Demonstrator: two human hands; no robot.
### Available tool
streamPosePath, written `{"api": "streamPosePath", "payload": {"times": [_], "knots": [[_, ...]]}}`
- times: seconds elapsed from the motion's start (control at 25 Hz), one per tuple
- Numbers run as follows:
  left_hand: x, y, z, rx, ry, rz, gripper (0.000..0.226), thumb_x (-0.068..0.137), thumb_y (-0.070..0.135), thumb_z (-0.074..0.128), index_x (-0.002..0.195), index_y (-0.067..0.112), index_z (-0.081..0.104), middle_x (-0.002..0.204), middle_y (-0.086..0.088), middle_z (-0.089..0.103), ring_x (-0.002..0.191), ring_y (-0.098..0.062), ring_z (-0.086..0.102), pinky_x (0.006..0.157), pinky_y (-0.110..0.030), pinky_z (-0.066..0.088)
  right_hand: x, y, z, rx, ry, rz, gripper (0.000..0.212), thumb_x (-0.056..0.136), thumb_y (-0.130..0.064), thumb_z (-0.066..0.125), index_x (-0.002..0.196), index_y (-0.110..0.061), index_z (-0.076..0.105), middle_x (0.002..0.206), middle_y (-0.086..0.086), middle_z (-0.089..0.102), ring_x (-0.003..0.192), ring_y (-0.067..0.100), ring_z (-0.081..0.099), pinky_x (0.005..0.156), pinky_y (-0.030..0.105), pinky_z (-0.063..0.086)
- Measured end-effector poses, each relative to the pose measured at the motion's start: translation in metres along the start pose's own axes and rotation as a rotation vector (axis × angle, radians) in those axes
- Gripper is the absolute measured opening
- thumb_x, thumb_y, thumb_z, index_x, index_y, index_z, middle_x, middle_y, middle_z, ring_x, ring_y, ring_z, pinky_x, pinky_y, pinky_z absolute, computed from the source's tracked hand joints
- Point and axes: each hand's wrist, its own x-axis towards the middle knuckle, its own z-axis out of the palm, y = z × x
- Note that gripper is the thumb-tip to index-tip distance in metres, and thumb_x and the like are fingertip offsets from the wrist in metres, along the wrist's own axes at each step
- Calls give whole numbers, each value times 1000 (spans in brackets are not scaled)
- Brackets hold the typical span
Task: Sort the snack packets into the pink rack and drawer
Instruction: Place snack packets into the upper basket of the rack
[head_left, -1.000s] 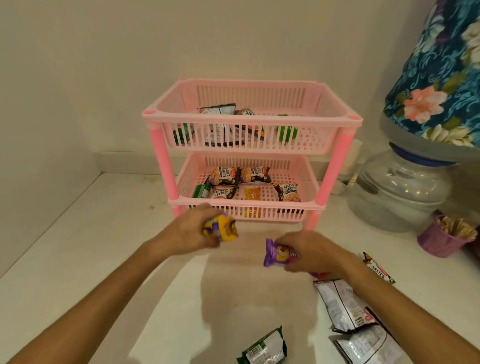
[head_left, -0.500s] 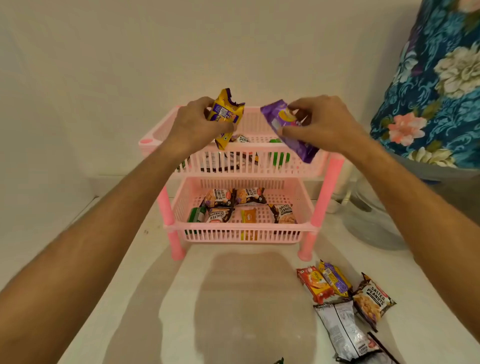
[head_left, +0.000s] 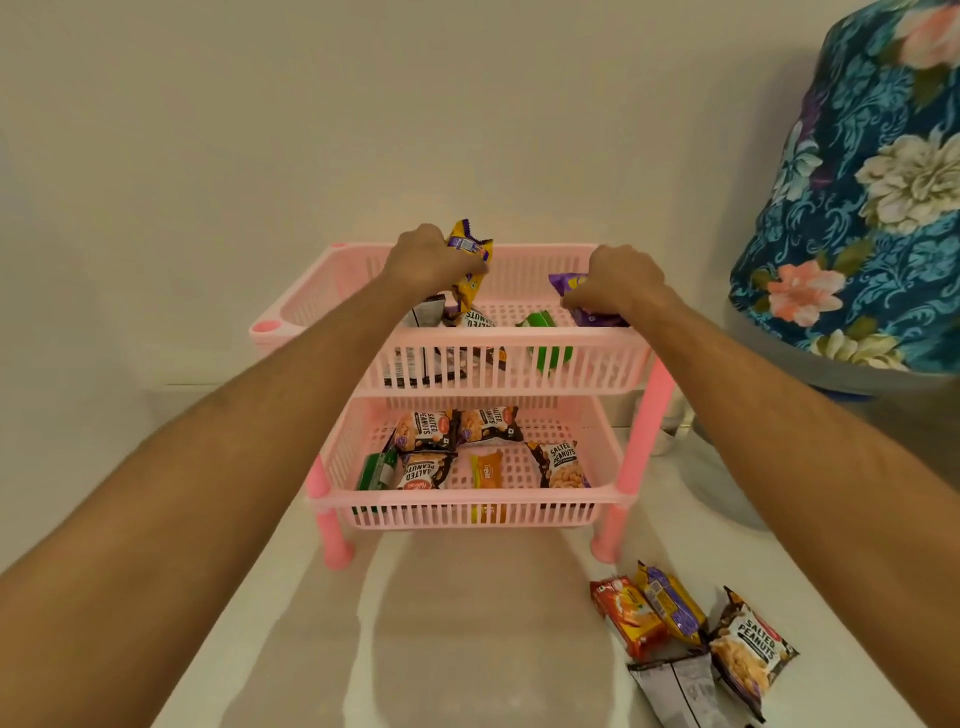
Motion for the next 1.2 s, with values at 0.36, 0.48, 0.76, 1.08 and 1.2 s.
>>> {"api": "streamPosePath", "payload": {"times": [0.36, 0.48, 0.76, 1.08, 1.2], "knots": [[43, 18, 44, 302, -94, 80, 45, 70, 47, 77, 90, 14, 55, 87, -6, 59, 76, -22, 57, 60, -29, 42, 9, 1, 15, -57, -3, -36, 29, 79, -33, 64, 102, -16, 63, 92, 1, 61, 82, 21, 59, 60, 29, 44], [50, 19, 51, 420, -133, 93, 52, 72, 46, 76, 104, 10, 57, 100, -10, 61, 90, -27, 59, 79, -37, 51, 2, -3, 3, -23, 159, -56, 23, 80, -34, 59, 81, -10, 58, 76, 6, 60, 71, 28, 58, 56, 29, 39], [40, 26, 51, 453, -115, 127, 67, 76, 42, 75, 129, 10, 50, 132, -14, 54, 119, -32, 50, 100, -45, 43, -58, 5, -22, 149, 408, -194, 39, 84, -45, 52, 106, -16, 67, 96, 1, 73, 84, 23, 65, 74, 36, 53], [-105, 49, 37, -109, 344, 935, 23, 83, 17, 61, 103, 9, 68, 110, -7, 68, 111, -22, 56, 99, -36, 42, -170, 57, -4, 469, 360, -171, 19, 82, -33, 65, 91, -18, 72, 71, -9, 64, 61, -1, 56, 61, 22, 48], [-171, 22, 70, -117, 268, 1137, 18, 81, 6, 61, 97, 0, 69, 103, -15, 69, 106, -31, 60, 96, -40, 45, -210, 88, 25, 452, 100, -238, 17, 82, -29, 69, 96, -19, 72, 73, -11, 64, 64, -4, 57, 61, 20, 48]]}}
